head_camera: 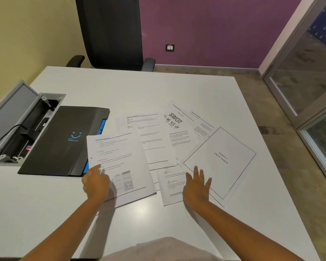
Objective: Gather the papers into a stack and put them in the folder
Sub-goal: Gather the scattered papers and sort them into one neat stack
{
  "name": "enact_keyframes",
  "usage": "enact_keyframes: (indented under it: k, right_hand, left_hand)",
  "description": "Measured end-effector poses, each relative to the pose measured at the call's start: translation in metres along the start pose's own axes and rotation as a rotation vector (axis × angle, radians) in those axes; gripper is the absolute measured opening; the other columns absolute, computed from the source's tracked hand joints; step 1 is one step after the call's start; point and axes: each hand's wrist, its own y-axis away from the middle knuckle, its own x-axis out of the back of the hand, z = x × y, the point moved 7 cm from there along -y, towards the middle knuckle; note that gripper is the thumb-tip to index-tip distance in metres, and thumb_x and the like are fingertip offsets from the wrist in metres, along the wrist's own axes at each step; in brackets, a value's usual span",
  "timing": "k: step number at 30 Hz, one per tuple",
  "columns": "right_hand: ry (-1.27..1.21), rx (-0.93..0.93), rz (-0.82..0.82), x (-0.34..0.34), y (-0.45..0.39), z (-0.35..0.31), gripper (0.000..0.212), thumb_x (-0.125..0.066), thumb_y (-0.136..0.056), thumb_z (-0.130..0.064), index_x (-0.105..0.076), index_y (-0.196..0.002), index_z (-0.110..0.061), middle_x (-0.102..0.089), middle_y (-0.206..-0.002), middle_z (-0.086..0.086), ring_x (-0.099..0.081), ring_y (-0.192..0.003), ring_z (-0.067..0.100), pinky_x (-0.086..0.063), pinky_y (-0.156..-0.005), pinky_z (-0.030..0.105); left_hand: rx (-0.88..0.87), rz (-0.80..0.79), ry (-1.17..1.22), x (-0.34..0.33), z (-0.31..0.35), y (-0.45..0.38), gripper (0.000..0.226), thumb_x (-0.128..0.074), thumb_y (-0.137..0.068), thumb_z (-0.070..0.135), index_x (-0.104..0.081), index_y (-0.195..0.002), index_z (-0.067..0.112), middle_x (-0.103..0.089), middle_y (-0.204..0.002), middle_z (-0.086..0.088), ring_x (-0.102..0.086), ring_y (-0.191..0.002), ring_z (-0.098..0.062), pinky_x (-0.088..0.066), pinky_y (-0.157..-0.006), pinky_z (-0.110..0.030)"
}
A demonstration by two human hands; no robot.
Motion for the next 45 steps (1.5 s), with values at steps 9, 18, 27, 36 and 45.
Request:
enact_keyframes:
  k: [9,18,27,36,45]
  right_hand:
    - [-0.012,-0.060,-0.078,0.017,-0.013,0.006,0.058,-0.033,-0.095,-0.030,-0.016,-0.146,-0.009,0.001,-0.158,0.005,0.003,-0.145,0.028,-0.003,-0.114,0.059]
    - [0.031,-0.029,-0.082,0.012,-0.006,-0.011,0.056,-0.031,-0.096,-0.032,-0.017,-0.146,-0.012,0.006,-0.158,0.009,0.006,-0.145,0.028,0.001,-0.113,0.059]
    - [-0.067,0.057,0.135,0.040,-0.002,-0.022,0.060,-0.025,-0.099,-0.028,0.004,-0.147,-0.007,0.014,-0.157,0.005,0.006,-0.146,0.023,-0.001,-0.114,0.057]
    - [0.061,0.988,0.493,0.034,0.048,-0.095,0.058,-0.062,-0.076,-0.024,-0.046,-0.131,-0.014,-0.042,-0.144,-0.003,-0.033,-0.131,0.017,-0.037,-0.104,0.056]
    - [-0.513,0.967,0.092,0.050,0.044,-0.101,0.025,-0.047,-0.079,-0.018,-0.072,-0.080,-0.015,-0.066,-0.117,0.000,-0.052,-0.115,0.013,-0.032,-0.103,0.020]
  left_hand:
    - [-0.138,-0.281,0.010,-0.046,0.022,0.009,0.030,-0.051,-0.090,0.010,-0.061,-0.118,0.009,-0.056,-0.131,-0.012,-0.052,-0.118,-0.029,-0.042,-0.093,-0.033]
    - [-0.147,-0.326,-0.028,-0.052,0.023,0.012,0.030,-0.050,-0.088,0.007,-0.064,-0.115,0.008,-0.059,-0.127,-0.012,-0.052,-0.119,-0.030,-0.039,-0.100,-0.038]
    - [-0.168,-0.383,0.080,-0.048,0.031,0.020,0.023,-0.049,-0.091,0.012,-0.066,-0.106,0.007,-0.065,-0.114,-0.010,-0.056,-0.111,-0.028,-0.040,-0.094,-0.033]
    - [0.239,-0.534,0.751,-0.044,0.032,0.034,0.030,-0.033,-0.097,0.020,-0.057,-0.109,0.007,-0.066,-0.089,-0.014,-0.064,-0.075,-0.033,-0.052,-0.074,-0.039]
    - [0.231,-0.522,0.617,-0.047,0.012,0.042,0.018,-0.048,-0.093,0.024,-0.059,-0.087,0.012,-0.063,-0.099,-0.028,-0.058,-0.081,-0.032,-0.048,-0.072,-0.038]
